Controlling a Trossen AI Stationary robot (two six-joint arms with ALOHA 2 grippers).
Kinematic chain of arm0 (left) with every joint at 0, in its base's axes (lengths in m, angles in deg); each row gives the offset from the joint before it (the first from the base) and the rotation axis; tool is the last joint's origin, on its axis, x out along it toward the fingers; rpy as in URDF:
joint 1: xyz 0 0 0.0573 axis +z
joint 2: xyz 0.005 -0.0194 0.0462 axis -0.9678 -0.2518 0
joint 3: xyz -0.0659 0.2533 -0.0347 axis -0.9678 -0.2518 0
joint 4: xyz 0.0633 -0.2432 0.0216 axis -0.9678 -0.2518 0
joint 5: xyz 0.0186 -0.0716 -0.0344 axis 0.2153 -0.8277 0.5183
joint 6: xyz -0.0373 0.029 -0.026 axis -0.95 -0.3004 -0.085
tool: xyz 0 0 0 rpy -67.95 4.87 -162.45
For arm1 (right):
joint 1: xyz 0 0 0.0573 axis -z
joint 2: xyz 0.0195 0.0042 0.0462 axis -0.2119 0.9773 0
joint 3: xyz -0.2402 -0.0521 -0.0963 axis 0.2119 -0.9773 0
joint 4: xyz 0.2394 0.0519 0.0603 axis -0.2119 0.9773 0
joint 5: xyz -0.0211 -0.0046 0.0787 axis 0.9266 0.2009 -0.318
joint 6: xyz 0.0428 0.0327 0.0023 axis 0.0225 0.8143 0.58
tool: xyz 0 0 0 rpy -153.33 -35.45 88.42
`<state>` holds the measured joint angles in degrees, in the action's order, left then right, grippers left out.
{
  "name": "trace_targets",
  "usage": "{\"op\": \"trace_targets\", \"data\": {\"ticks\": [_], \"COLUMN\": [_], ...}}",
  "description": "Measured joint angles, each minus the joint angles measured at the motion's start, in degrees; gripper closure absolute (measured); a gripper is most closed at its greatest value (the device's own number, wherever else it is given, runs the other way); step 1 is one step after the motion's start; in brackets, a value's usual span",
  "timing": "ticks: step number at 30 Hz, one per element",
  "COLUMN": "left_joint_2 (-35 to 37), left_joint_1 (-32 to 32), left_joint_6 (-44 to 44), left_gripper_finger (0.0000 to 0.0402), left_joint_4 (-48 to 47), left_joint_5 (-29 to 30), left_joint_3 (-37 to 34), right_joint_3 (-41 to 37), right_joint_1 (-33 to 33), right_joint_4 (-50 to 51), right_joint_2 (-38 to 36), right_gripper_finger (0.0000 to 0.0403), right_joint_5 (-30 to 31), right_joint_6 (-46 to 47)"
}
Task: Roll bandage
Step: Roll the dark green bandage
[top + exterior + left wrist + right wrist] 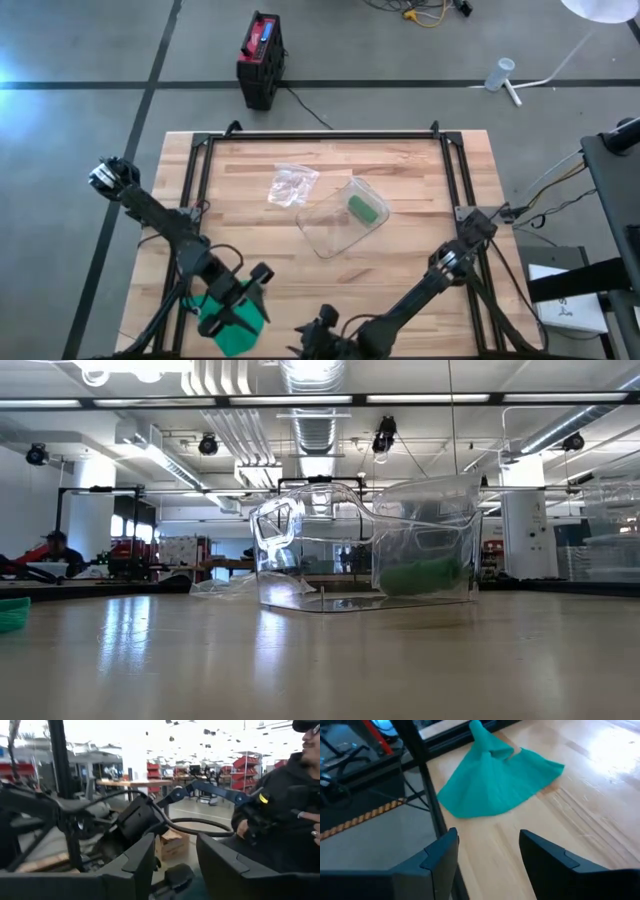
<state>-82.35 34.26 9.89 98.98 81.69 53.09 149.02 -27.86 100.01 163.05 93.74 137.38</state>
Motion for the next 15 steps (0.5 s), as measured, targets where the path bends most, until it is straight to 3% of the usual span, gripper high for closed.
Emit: {"op": "trace_targets", "data": {"ticks": [4, 6, 15], "left_joint_2": [0.0, 0.0, -2.4], "left_joint_1": [-1.8, -3.3, -14.6], "left_joint_6": [-3.7, -4.5, -7.2], "left_gripper_finger": [0.0271, 0.0274, 0.0259], "left_joint_4": [-2.7, -3.1, -5.0], "left_joint_5": [0.1, 1.1, 20.0], "left_joint_3": [-0.1, -0.1, -0.8], "right_joint_3": [7.3, 6.8, 6.9], "right_joint_1": [-0.3, -0.4, -1.3], "right_joint_4": [5.2, 3.4, 8.6], "right_joint_2": [4.4, 4.6, 2.8], "right_gripper_finger": [0.0199, 0.0199, 0.0199], "right_joint_5": [0.6, 0.5, 5.7], "right_joint_6": [0.9, 1.2, -0.8]}}
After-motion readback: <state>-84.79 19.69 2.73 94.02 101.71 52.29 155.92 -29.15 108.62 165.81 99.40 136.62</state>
